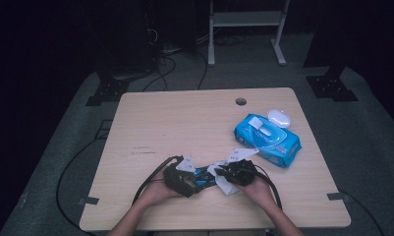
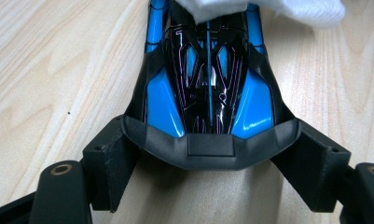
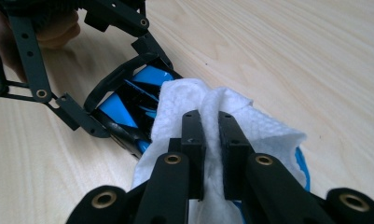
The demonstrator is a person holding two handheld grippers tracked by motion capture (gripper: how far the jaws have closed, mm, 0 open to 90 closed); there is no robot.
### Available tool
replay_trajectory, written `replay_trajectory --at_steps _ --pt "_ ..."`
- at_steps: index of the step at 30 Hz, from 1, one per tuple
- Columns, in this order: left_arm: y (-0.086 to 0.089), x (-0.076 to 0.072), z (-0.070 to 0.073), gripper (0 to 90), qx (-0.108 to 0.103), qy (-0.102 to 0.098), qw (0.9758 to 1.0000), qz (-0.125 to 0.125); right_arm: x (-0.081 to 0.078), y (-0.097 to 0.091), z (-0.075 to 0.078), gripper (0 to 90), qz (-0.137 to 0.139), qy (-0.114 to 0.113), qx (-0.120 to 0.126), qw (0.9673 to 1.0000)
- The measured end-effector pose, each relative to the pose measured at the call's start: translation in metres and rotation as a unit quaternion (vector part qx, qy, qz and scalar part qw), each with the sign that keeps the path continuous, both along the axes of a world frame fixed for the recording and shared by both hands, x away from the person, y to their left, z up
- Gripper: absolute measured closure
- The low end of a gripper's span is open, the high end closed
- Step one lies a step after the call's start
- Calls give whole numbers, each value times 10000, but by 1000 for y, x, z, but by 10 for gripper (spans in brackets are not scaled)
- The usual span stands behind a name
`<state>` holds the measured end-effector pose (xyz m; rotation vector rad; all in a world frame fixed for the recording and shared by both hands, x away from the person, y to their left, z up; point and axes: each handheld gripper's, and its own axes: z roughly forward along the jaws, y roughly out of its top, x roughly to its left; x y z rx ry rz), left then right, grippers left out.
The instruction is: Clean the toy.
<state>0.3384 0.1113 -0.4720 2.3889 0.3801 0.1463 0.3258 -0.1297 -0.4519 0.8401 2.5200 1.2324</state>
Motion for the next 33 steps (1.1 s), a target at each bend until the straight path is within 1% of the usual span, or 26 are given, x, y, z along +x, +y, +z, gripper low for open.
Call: replay_trajectory --at_steps 1,2,3,4,6,7,9,10,11,12,13,14,15,16,18,20,21,22,24,25,28,29,30,31,32,33 --pt "1 0 0 247 -39 16 10000 10 1 1 1 826 -5 37 39 10000" --pt "0 1 -1 247 -63 12 10000 13 3 1 1 826 46 111 214 9997" --pt "-1 1 -1 248 -43 -13 10000 2 2 9 3 827 178 221 334 9990" --pt "-2 0 -1 248 -51 -31 10000 11 2 9 3 827 178 221 334 9990" --pt "-4 0 -1 248 -41 -38 10000 15 0 23 2 826 468 344 293 9979" --pt "-4 0 -1 248 -35 -38 10000 13 -2 32 2 826 579 365 294 9972" --pt "-4 0 -1 248 -42 -40 10000 33 -4 47 1 826 812 440 350 9951" --pt "-4 0 -1 248 -33 -37 10000 27 -5 55 0 826 883 442 318 9946" --pt "-3 0 -1 248 -26 -38 10000 25 -5 61 -1 826 922 377 227 9948" --pt "-3 0 -1 248 -23 -36 10000 20 -3 65 -1 826 910 327 166 9952" --pt "-3 0 -1 249 -33 -34 10000 32 0 67 0 828 868 313 156 9956" --pt "-2 1 -1 249 -35 -22 10000 14 3 68 0 828 849 378 193 9955" --pt "-2 0 -1 249 -54 -28 10000 29 5 69 1 828 760 322 149 9965" --pt "-2 1 -1 249 -35 -32 10000 22 6 69 3 828 708 231 34 9972" --pt "-2 0 -1 249 -51 -32 10000 19 7 68 3 828 680 305 75 9972" --pt "-3 0 -1 249 -60 -27 10000 24 6 70 2 828 755 378 102 9964" --pt "-3 0 -1 250 -61 -23 10000 29 6 72 2 829 699 316 53 9970" --pt "-3 0 -1 250 -72 -12 10000 42 6 72 2 829 699 316 53 9970" --pt "-2 1 -1 250 -51 -29 10000 40 10 68 3 829 532 220 67 9983" --pt "-3 1 -1 251 -62 -30 10000 60 11 67 3 829 496 204 50 9985" --pt "-2 1 -1 264 -61 -46 9999 90 15 63 3 829 375 246 39 9990" --pt "-1 1 -1 273 -117 -52 9999 46 15 62 3 830 340 250 41 9991" --pt "0 1 0 317 -108 -48 9999 38 14 60 4 831 290 196 80 9994" --pt "1 1 0 324 -83 -53 9999 34 14 58 5 831 258 193 141 9994" --pt "2 1 0 352 -122 -45 9999 66 15 56 5 832 244 262 233 9991" --pt "2 2 0 352 -124 -16 9999 66 15 54 6 832 210 294 310 9989"
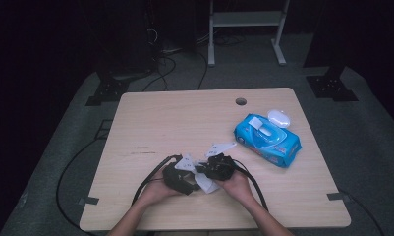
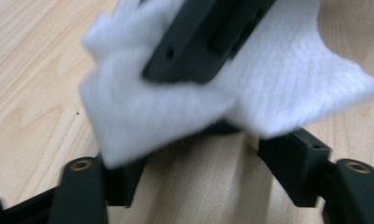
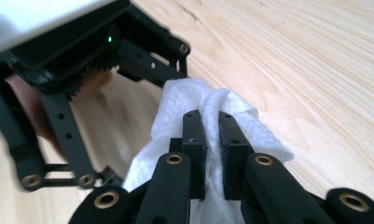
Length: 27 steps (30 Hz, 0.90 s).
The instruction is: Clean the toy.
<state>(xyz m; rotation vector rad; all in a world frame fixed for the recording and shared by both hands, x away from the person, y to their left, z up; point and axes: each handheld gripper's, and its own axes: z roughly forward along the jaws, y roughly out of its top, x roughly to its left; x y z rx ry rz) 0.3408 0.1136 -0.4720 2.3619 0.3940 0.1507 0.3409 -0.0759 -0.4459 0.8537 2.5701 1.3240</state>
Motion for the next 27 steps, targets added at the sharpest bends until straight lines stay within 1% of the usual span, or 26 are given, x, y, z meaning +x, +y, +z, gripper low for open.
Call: replay_trajectory --at_steps 2,4,6,9,10,11,12,14,15,16,17,18,19,20,21,22,23,24,26,27 --pt "0 1 -1 315 16 -8 10000 49 1 -5 2 832 -49 25 75 10000" --pt "1 2 -1 293 17 10 10000 48 3 -12 3 832 -114 158 335 9992" --pt "0 1 0 285 -3 5 10000 39 4 -20 4 831 -125 341 652 9972" --pt "-3 0 1 250 -24 -12 10000 44 4 -24 5 831 -50 625 910 9939" --pt "-4 0 1 242 -24 -2 10000 23 3 -25 5 831 -32 670 979 9929" --pt "-5 -1 1 240 -26 3 10000 15 3 -26 6 831 -14 760 1116 9908" --pt "-5 -1 1 236 -46 -6 10000 30 3 -27 6 831 2 810 1233 9891" --pt "-6 -2 2 222 -40 10 10000 42 3 -29 9 831 -79 718 1277 9892" --pt "-7 -2 1 217 -35 9 10000 53 3 -31 10 831 -137 676 1253 9897" --pt "-7 -2 1 215 -41 5 10000 58 5 -35 11 831 -229 583 1245 9902" --pt "-7 -2 1 215 -31 4 10000 62 6 -38 12 831 -302 576 1235 9902" --pt "-6 -1 2 215 -43 -11 10000 51 8 -41 12 831 -381 496 1120 9917" --pt "-6 -1 2 213 -60 -4 10000 56 9 -43 13 831 -457 296 820 9951" --pt "-5 0 2 212 -75 -4 10000 64 10 -45 12 831 -529 150 565 9969" --pt "-5 0 2 211 -83 1 9999 69 11 -48 10 831 -599 104 276 9978" --pt "-5 0 2 209 -104 8 9999 86 12 -48 7 831 -641 -24 -17 9979" --pt "-5 0 2 206 -145 27 9998 108 13 -48 5 831 -662 -103 -249 9974" --pt "-5 0 3 205 -161 26 9998 102 14 -49 0 831 -657 -36 -336 9973" --pt "-6 0 3 199 -250 56 9996 139 14 -50 -2 831 -665 15 -225 9975" --pt "-7 0 4 198 -268 65 9995 151 13 -49 -2 830 -671 23 -213 9975"
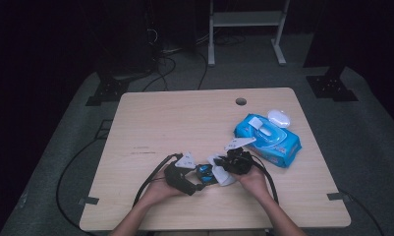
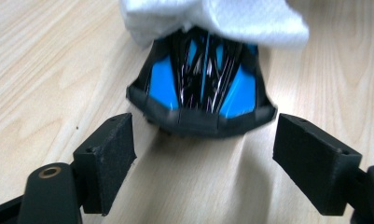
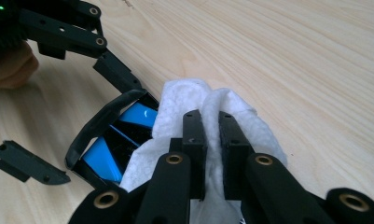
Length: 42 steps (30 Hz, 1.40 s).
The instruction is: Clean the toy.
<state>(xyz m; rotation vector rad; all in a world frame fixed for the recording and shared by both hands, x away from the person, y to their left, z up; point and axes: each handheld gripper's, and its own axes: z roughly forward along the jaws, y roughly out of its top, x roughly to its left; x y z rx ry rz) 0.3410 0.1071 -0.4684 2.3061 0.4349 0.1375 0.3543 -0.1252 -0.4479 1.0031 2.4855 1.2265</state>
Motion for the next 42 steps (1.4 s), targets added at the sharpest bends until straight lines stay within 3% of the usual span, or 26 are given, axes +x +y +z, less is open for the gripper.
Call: replay_trajectory --at_steps 4,8,11,15,17,19,22,24,27,29,31,32,34,36,39,42 --pt "-2 0 -1 208 61 11 9999 85 -3 11 2 830 170 -19 17 9999" --pt "-3 0 -2 204 27 31 9999 133 -2 31 -1 830 465 117 167 9987" --pt "-4 0 -2 189 22 -17 9998 181 -2 45 -6 829 624 174 79 9979" --pt "-6 -2 -4 230 151 -108 9997 161 2 40 -3 829 576 217 109 9980" --pt "-5 -2 -5 246 125 -36 9999 113 5 29 -1 829 412 192 165 9988" --pt "-7 -2 -5 244 136 -76 9998 103 9 19 0 830 254 128 57 9996" --pt "-9 -3 -3 205 98 -113 9997 168 10 16 -4 830 187 235 144 9994" --pt "-9 -4 -2 194 51 -107 9997 195 8 22 -6 830 272 360 332 9984" --pt "-10 -4 -3 170 111 -129 9996 229 5 35 -6 829 519 382 356 9973" --pt "-9 -3 -4 171 140 -108 9996 231 4 33 0 830 499 295 415 9975" --pt "-9 -3 -4 171 106 -116 9996 244 5 25 5 830 365 170 378 9985" --pt "-9 -3 -4 171 105 -124 9996 244 7 18 6 830 265 108 247 9993" --pt "-8 -3 -3 171 95 -137 9995 250 10 9 5 830 176 141 115 9997" --pt "-7 -3 -2 170 74 -164 9995 249 11 5 0 830 150 252 134 9995" --pt "-8 -3 -2 170 -8 -137 9995 279 8 13 -4 831 201 211 155 9995" --pt "-11 -4 -4 157 94 -156 9995 244 4 30 -5 831 403 232 197 9987"
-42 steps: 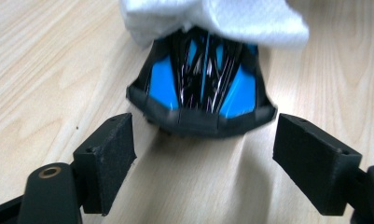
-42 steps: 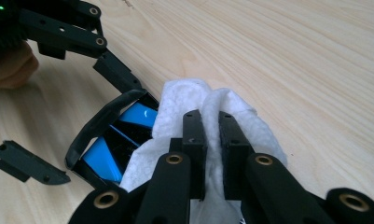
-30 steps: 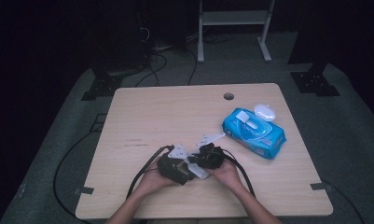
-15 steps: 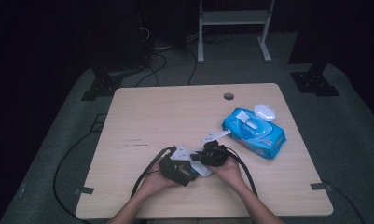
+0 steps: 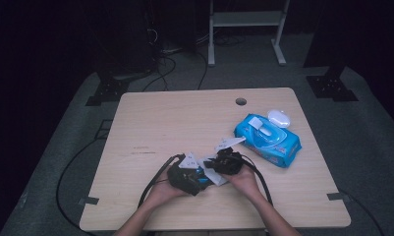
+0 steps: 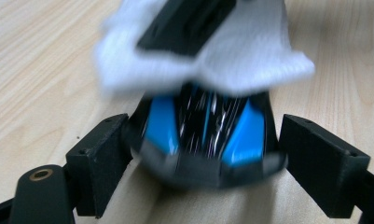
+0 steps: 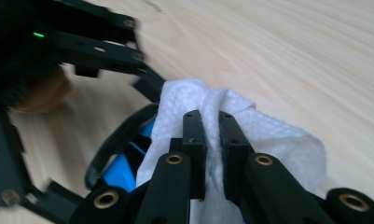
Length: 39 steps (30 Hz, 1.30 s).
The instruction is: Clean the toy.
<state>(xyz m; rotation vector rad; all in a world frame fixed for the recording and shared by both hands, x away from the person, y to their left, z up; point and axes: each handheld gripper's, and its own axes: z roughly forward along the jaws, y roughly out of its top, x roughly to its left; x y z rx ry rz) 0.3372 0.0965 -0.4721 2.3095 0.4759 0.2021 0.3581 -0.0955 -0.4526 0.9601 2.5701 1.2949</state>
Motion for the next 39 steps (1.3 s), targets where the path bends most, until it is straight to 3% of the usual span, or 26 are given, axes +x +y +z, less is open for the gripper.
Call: replay_trajectory --at_steps 5,10,13,16,18,21,24,26,29,32,35,38,39 --pt "2 1 -3 213 93 21 10000 -28 -3 13 1 831 228 47 -53 9997" --pt "3 2 -2 235 127 50 9999 -81 4 -9 3 831 -30 -30 -115 9999" --pt "3 2 -2 237 123 59 9999 -93 7 -23 3 831 -270 -140 -363 9989" --pt "3 2 -2 237 96 76 9999 -101 8 -25 1 832 -320 -35 -205 9993" --pt "4 2 -2 238 93 87 9999 -109 4 -12 0 831 -117 -29 -14 9999" --pt "5 2 -2 239 62 97 9999 -121 1 -1 1 831 51 -61 -84 9999" --pt "6 2 -2 240 98 80 9998 -147 3 -12 1 831 5 -92 -89 9999" --pt "7 2 -2 241 97 77 9998 -166 4 -26 2 831 -196 -130 -229 9995" --pt "7 2 -2 241 118 66 9998 -172 8 -44 -1 831 -439 58 -134 9989" --pt "7 2 -2 241 113 87 9998 -171 5 -40 -2 831 -424 25 -79 9991" --pt "8 1 -2 241 120 88 9998 -163 4 -29 -3 830 -223 92 181 9995" --pt "10 1 -1 242 138 89 9997 -186 5 -30 -2 830 -195 35 38 9998" --pt "10 1 -2 242 127 97 9997 -185 5 -33 -2 830 -254 -55 -149 9996"
